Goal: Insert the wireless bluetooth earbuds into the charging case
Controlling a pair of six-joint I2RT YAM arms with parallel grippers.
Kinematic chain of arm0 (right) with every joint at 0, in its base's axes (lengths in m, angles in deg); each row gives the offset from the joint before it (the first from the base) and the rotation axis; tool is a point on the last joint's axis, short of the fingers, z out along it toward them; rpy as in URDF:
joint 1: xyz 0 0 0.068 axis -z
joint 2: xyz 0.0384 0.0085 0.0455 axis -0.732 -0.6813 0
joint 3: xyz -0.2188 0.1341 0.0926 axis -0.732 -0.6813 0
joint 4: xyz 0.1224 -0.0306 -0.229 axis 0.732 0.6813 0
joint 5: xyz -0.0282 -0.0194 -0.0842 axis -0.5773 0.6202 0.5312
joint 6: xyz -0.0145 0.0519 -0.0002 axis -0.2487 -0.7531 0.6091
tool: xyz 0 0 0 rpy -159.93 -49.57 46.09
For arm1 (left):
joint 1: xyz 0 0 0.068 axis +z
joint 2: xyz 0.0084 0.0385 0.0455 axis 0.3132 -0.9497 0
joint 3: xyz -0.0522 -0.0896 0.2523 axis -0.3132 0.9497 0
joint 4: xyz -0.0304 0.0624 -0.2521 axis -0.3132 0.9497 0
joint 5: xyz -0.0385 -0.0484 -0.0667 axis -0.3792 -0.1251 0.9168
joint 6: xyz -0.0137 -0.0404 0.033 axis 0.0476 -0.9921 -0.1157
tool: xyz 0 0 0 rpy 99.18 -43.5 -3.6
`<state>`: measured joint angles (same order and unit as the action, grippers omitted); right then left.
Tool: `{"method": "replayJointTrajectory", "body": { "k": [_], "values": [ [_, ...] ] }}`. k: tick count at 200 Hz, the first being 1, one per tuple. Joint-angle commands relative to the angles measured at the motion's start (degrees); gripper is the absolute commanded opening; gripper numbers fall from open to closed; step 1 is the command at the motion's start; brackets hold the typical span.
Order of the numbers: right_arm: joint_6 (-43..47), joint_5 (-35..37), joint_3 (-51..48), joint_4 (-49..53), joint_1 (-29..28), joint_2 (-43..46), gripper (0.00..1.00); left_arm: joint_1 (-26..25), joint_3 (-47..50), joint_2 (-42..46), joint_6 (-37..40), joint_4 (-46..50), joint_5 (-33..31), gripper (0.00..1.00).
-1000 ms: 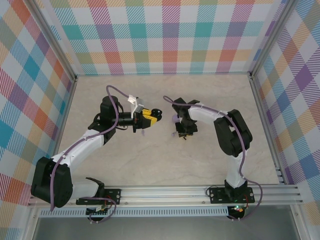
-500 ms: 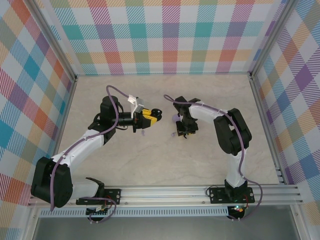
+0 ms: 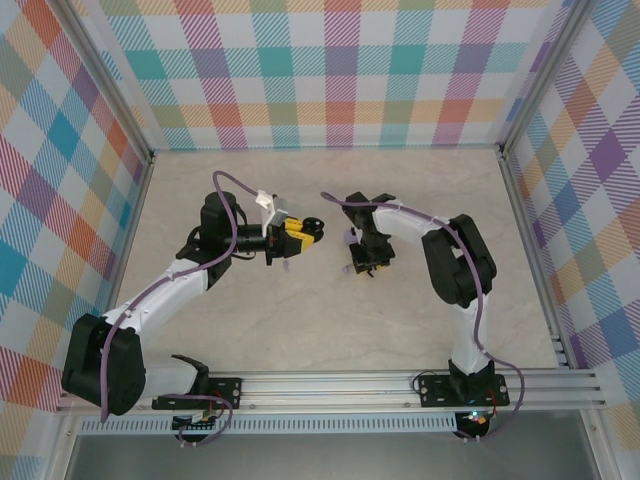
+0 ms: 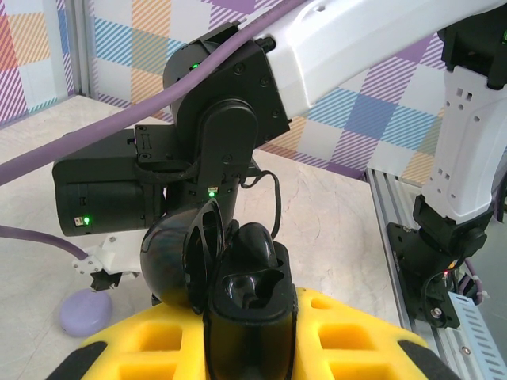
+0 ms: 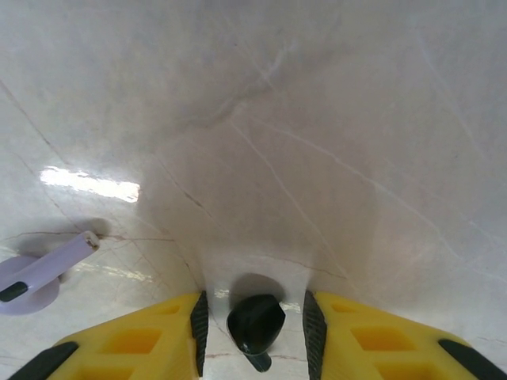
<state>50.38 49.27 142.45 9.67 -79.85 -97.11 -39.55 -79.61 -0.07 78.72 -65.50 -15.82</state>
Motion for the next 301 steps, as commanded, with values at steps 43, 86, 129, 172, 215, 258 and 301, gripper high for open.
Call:
{"method": "replayJointTrajectory", "body": {
  "k": [43,86,129,172,215,258,301],
  "values": [
    [0.64,0.03,1.57,0.67,-1.22,-3.15,0.33,-0.28,-0.55,1.09,1.12,0.23,-0.2,0.14],
    [-0.49,1.69,1.27,1.57,-1.26,-3.52,0.29,-0.27,-0.57,1.22,1.36,0.53,-0.29,0.13],
    [-1.49,2.59,1.03,1.26,-1.05,-2.86,0.25,-0.26,-0.56,1.16,1.47,0.66,-0.31,0.14],
    [-2.33,2.52,1.07,0.78,-0.19,-1.49,0.24,-0.28,-0.57,1.34,1.73,1.11,-0.37,0.13],
    [-4.34,-3.42,-2.14,-4.46,2.8,2.54,0.22,-0.31,-0.7,1.6,1.61,1.21,-0.42,0.13],
    [-7.0,-10.83,-7.16,-10.93,7.03,8.03,0.21,-0.27,-0.83,1.15,1.04,1.21,-1.92,0.14],
    [-8.43,-18.52,-11.05,-15.3,10.92,11.13,0.21,-0.29,-0.47,0.09,-0.15,0.2,-4.04,0.14]
  ]
}}
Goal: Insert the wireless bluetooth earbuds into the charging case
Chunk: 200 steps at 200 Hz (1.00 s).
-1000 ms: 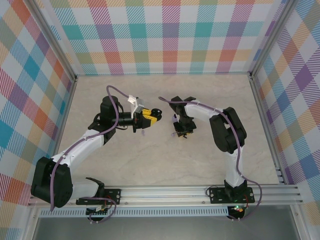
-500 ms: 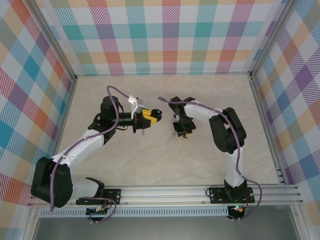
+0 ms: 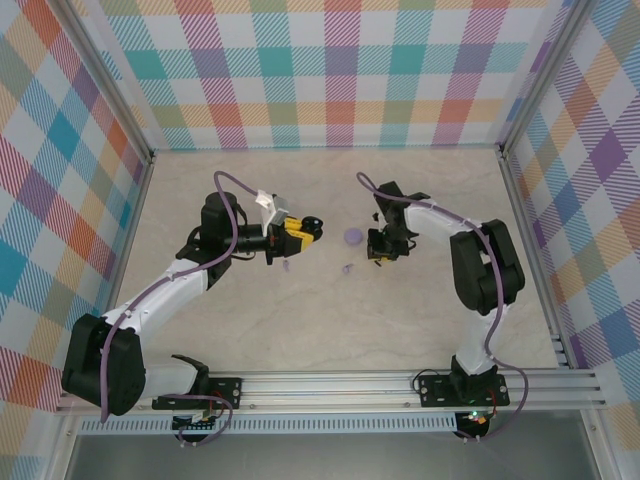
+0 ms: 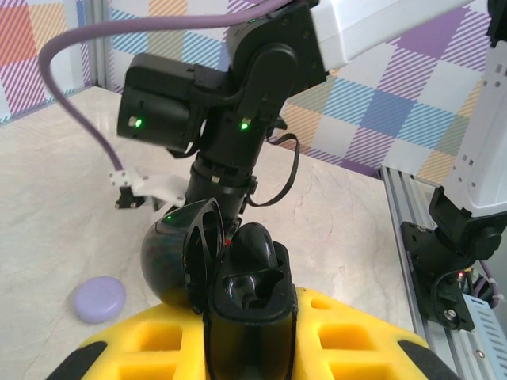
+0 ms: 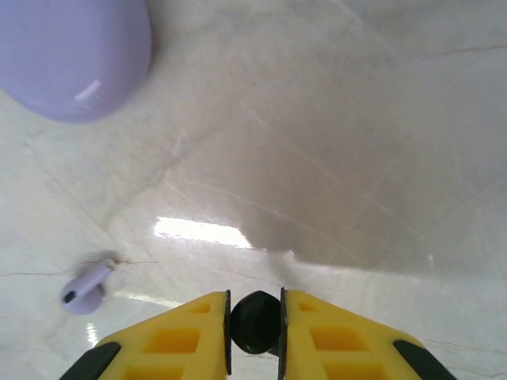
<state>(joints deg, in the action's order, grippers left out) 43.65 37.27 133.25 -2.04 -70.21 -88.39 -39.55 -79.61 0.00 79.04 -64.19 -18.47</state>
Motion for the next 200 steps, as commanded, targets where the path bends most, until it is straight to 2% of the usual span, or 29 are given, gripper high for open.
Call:
{"method": "replayJointTrajectory", "body": {
  "k": [1,40,108,200],
  "values": [
    [-1.67,-6.65,-1.91,-3.61,1.32,2.45,0.21,-0.3,-0.48,0.03,-0.5,-1.13,-1.46,0.14],
    [-2.92,-13.28,-5.09,-8.37,3.33,5.25,0.21,-0.31,0.39,-2.09,-3.2,-3.23,-5.74,0.14],
    [-6.43,-25.28,-6.02,-16.2,3.73,11.41,0.2,-1.26,7.23,-7.73,-16.04,-24.11,-12.8,0.13],
    [-13.05,-36.55,-1.98,-23.13,3.72,20.51,0.21,-3.07,6.79,-11.72,-16.44,-29.87,-14.15,0.13]
  ]
}}
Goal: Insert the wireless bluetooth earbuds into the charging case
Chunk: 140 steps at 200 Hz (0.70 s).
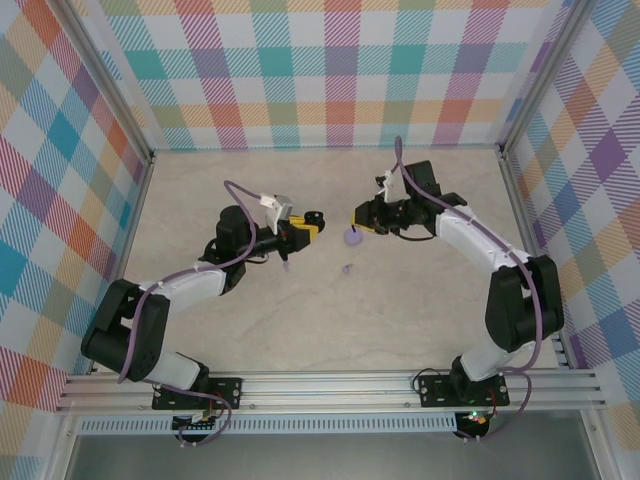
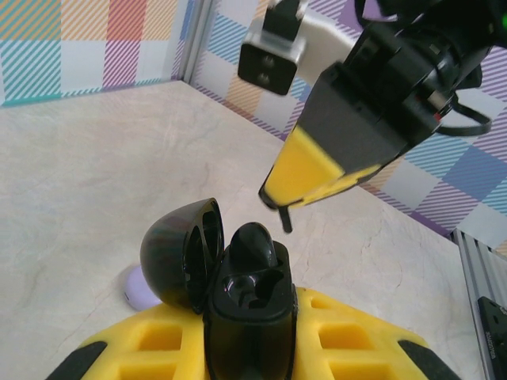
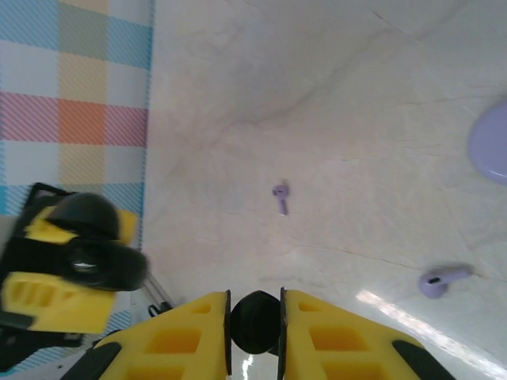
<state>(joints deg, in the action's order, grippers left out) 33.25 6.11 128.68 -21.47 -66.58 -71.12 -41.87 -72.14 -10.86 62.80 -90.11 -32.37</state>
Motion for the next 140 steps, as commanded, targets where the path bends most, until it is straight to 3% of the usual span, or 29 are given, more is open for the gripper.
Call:
{"method": "replayJointTrajectory", "body": {
  "k": [1,140],
  "values": [
    [-2.74,-5.52,2.64,-3.75,0.1,3.28,0.21,-0.83,-0.72,-0.86,-0.15,-4.01,-0.22,0.13],
    [-6.93,-13.57,8.6,-9.04,-3.1,7.46,0.21,-3.87,-7.64,-1.4,2.18,-6.19,4.26,0.13]
  ]
}}
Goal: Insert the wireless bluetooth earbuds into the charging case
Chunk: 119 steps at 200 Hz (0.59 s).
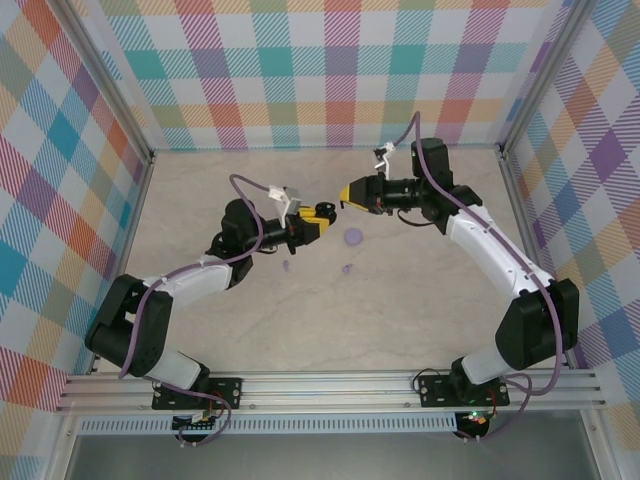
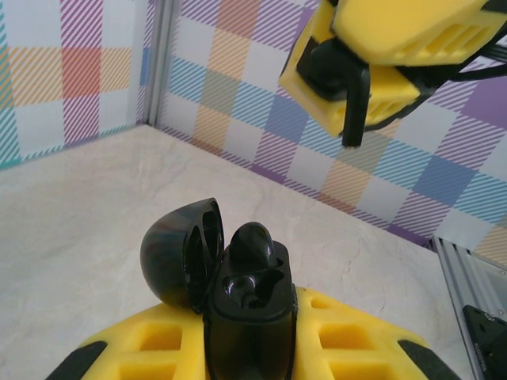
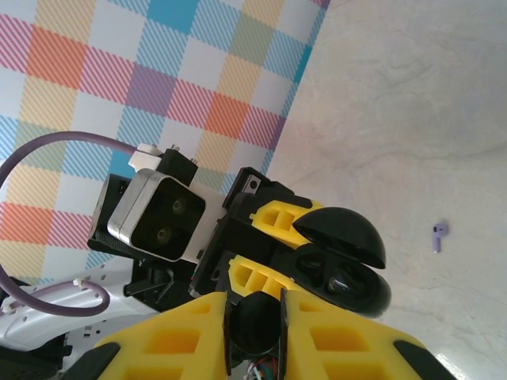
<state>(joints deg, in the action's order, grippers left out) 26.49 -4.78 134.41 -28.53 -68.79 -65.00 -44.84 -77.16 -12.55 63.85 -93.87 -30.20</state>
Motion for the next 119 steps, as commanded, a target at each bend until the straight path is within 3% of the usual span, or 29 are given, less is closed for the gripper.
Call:
{"method": "replayJointTrajectory", "body": {
  "k": [1,119],
  "values": [
    [-0.15,-2.68,2.91,-1.91,-0.91,1.34,0.21,-0.91,-2.6,0.33,1.13,-2.42,2.11,0.14],
    [6.06,-0.52,6.8,4.3,-3.62,1.26,0.22,-2.33,-5.68,3.04,2.41,0.69,2.9,0.13]
  ]
}}
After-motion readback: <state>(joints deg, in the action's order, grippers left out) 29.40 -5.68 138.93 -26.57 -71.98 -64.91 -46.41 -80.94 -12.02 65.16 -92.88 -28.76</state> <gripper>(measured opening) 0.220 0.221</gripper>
